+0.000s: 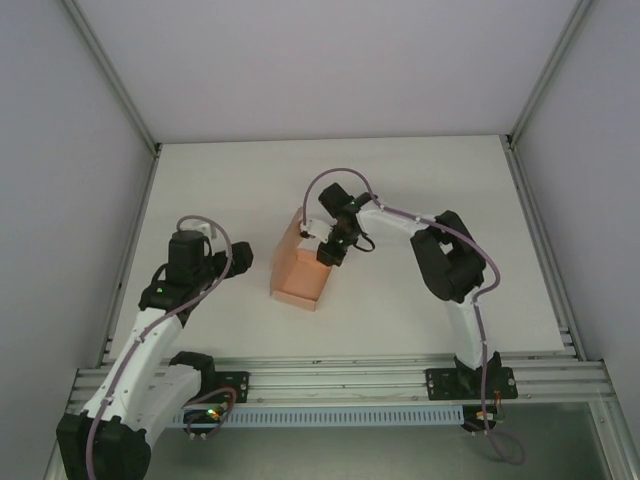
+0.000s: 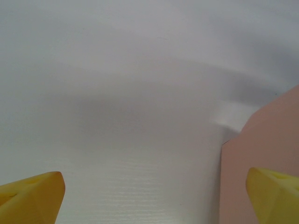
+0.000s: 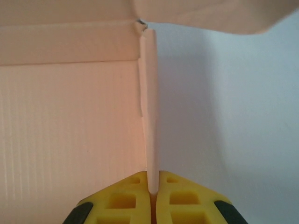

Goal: Assemble paper box

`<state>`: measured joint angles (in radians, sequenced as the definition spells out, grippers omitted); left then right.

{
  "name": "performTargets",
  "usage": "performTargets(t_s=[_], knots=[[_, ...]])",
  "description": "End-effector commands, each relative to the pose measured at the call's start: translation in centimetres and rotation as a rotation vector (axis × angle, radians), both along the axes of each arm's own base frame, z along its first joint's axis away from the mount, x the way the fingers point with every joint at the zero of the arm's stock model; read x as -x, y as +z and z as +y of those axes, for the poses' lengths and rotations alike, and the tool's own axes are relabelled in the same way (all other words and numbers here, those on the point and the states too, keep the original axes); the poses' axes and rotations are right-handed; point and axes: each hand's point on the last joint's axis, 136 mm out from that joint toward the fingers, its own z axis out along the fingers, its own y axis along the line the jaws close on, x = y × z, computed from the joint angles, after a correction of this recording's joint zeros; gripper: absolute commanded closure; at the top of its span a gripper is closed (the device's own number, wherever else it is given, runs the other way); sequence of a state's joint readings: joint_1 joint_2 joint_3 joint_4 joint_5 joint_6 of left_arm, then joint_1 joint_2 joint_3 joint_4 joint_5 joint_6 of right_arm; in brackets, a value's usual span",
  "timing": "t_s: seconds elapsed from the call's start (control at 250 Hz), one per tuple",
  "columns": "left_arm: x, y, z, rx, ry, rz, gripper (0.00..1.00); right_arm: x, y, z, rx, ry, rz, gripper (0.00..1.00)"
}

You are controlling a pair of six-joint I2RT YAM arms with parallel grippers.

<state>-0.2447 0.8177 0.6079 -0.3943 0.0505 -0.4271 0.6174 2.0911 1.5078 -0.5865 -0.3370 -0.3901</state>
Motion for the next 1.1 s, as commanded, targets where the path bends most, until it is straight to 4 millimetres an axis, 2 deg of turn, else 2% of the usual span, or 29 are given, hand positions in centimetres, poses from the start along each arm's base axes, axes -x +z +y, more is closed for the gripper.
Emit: performTargets(t_s=[0.0, 0.152, 0.224, 0.371, 0.579, 0.743, 0.795, 0.867, 0.978, 1.094], knots=[[-0.2, -0.5, -0.1, 0.018, 0.0, 0.005, 0.0, -2.6, -0.3, -2.3, 0.092, -0.399, -0.151, 1.0], [-0.2, -0.9, -0.3, 0.025, -0.003, 0.015, 0.0, -0.2, -2.2, -4.9, 0.266, -0.564, -0.231, 1.0], [-0.3, -1.0, -0.3, 0.024, -0.005, 0.02, 0.0, 0.8, -3.1, -5.6, 0.344, -0.575, -0.224, 1.0], [-0.1, -1.3, -0.3, 0.023, -0.008, 0.029, 0.0, 1.9, -4.4, -7.2, 0.453, -0.618, -0.192, 1.0], [0.1, -1.7, -0.5, 0.025, -0.018, 0.031, 0.0, 2.0, -5.0, -6.7, 0.447, -0.596, -0.168, 0.98], [0.2, -1.5, -0.4, 0.029, -0.009, 0.029, 0.0, 1.4, -5.5, -6.3, 0.443, -0.602, -0.179, 1.0], [0.3, -1.5, -0.2, 0.027, 0.002, 0.029, 0.0, 1.1, -4.7, -6.1, 0.404, -0.626, -0.191, 1.0], [0.4, -1.2, -0.1, 0.035, 0.012, 0.021, 0.0, 0.0, -2.4, -5.5, 0.285, -0.677, -0.233, 1.0], [0.4, 0.0, -0.3, 0.072, 0.012, -0.013, 0.0, -1.3, 2.6, -5.5, 0.046, -0.767, -0.25, 1.0], [0.2, 1.5, -0.4, 0.107, 0.019, -0.062, 0.0, -1.7, 8.1, -5.7, -0.271, -0.801, -0.204, 1.0]])
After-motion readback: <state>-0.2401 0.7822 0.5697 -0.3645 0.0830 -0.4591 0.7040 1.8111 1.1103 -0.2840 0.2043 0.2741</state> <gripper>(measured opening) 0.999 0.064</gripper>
